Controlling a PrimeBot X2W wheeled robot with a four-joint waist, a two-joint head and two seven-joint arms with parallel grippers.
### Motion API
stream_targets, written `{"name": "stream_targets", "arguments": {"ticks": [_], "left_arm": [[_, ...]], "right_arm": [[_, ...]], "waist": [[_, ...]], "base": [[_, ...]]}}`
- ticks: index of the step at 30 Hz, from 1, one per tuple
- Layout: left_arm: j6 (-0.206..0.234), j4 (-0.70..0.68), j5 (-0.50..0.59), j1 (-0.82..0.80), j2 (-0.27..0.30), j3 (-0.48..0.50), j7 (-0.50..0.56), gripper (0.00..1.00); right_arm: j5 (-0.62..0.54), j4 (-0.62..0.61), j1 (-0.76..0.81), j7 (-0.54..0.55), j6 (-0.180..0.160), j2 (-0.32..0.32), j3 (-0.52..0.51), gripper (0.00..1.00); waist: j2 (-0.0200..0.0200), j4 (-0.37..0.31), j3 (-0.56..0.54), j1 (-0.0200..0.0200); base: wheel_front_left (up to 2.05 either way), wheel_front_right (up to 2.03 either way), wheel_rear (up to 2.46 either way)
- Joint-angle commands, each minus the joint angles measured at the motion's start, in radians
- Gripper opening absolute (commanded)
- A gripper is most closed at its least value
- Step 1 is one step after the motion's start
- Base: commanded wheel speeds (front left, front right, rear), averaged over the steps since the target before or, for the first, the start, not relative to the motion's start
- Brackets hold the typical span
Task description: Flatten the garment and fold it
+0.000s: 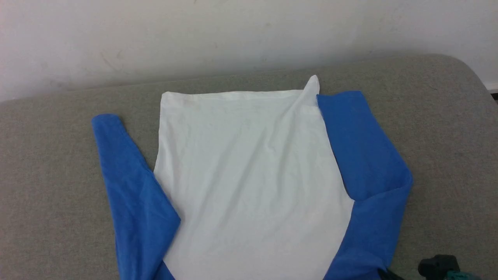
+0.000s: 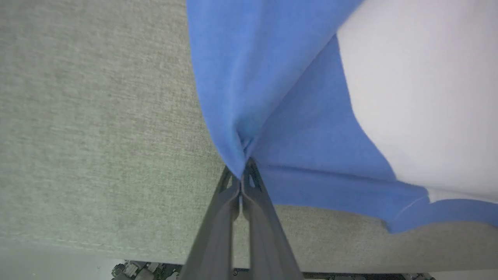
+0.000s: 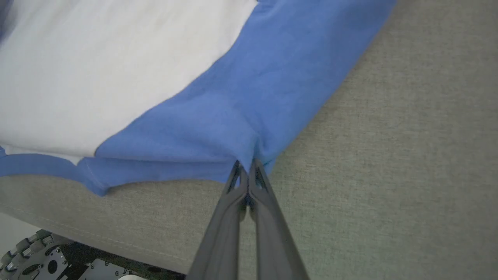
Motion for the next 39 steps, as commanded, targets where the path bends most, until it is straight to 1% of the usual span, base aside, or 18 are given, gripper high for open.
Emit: {"name": "stream_targets", "arguments": {"ticks": [1,2,4,7,11,13,15,16,18,21,24,29,33,36,39], "left_arm": [[-0.008,0.010,-0.015,-0.015,-0.006,0.005,-0.006,1.00],[-0.014,0.011,-0.027,-0.021,-0.012,0.011,-0.014,1.00],[-0.022,0.007,-0.028,-0.028,-0.002,0.020,-0.025,1.00],[-0.029,-0.040,-0.052,-0.035,-0.002,0.051,-0.049,1.00],[-0.030,-0.138,-0.070,-0.058,0.013,0.116,-0.091,1.00],[-0.021,-0.174,-0.042,-0.095,0.039,0.148,-0.118,1.00],[-0.022,-0.189,-0.037,-0.165,0.048,0.171,-0.149,1.00],[-0.023,-0.185,-0.021,-0.204,0.062,0.179,-0.162,1.00],[-0.027,-0.171,-0.012,-0.290,0.077,0.189,-0.181,1.00],[-0.038,-0.116,0.000,-0.436,0.100,0.195,-0.204,1.00],[-0.061,-0.029,-0.006,-0.590,0.130,0.192,-0.197,1.00],[-0.117,0.156,-0.022,-0.834,0.205,0.163,-0.105,1.00],[-0.156,0.317,-0.038,-1.000,0.268,0.130,0.031,1.00],[-0.169,0.426,-0.041,-1.095,0.320,0.106,0.156,1.00],[-0.164,0.513,-0.045,-1.154,0.361,0.092,0.277,1.00]], "right_arm": [[-0.002,-0.002,-0.014,-0.018,-0.002,-0.002,0.005,1.00],[-0.001,-0.010,-0.020,-0.038,-0.002,-0.004,0.008,1.00],[-0.003,-0.036,-0.033,-0.089,-0.002,-0.008,0.010,1.00],[-0.013,-0.088,-0.048,-0.165,-0.002,-0.003,-0.011,1.00],[-0.043,-0.180,-0.068,-0.243,-0.002,0.032,-0.076,1.00],[-0.074,-0.227,-0.083,-0.270,-0.002,0.057,-0.121,1.00],[-0.099,-0.265,-0.095,-0.277,-0.002,0.083,-0.158,1.00],[-0.110,-0.284,-0.106,-0.282,-0.002,0.092,-0.171,1.00],[-0.125,-0.313,-0.128,-0.276,-0.002,0.102,-0.187,1.00],[-0.140,-0.337,-0.165,-0.270,-0.002,0.104,-0.203,1.00],[-0.139,-0.338,-0.198,-0.266,-0.002,0.099,-0.208,1.00],[-0.123,-0.314,-0.244,-0.275,-0.002,0.098,-0.194,1.00],[-0.108,-0.286,-0.277,-0.287,-0.002,0.096,-0.169,1.00],[-0.096,-0.266,-0.305,-0.296,-0.002,0.090,-0.145,1.00],[-0.083,-0.245,-0.327,-0.304,-0.002,0.085,-0.126,1.00]], "waist": [[0.0000,0.003,-0.002,0.0000],[0.0000,0.005,-0.003,0.0000],[0.0000,0.007,-0.008,0.0000],[0.0000,0.009,-0.013,0.0000],[0.0000,0.011,-0.011,0.0000],[0.0000,0.015,-0.002,0.0000],[0.0000,0.021,0.017,0.0000],[0.0000,0.021,0.028,0.0000],[0.0000,0.016,0.062,0.0000],[0.0000,0.007,0.122,0.0000],[0.0000,-0.006,0.184,0.0000],[0.0000,-0.031,0.257,0.0000],[0.0000,-0.059,0.306,0.0000],[0.0000,-0.089,0.339,0.0000],[0.0000,-0.118,0.365,0.0000]], "base": [[0.00,0.00,0.00],[0.00,0.00,0.00],[0.00,0.00,0.00],[0.00,0.00,0.00],[0.00,0.00,0.00],[0.00,0.00,0.00],[0.00,0.00,0.00],[0.00,0.00,0.00],[0.00,0.00,0.00],[0.00,0.00,0.00],[0.00,0.00,0.00],[0.00,0.00,0.00],[0.00,0.00,0.00],[0.00,0.00,0.00],[0.00,0.00,0.00]]}}
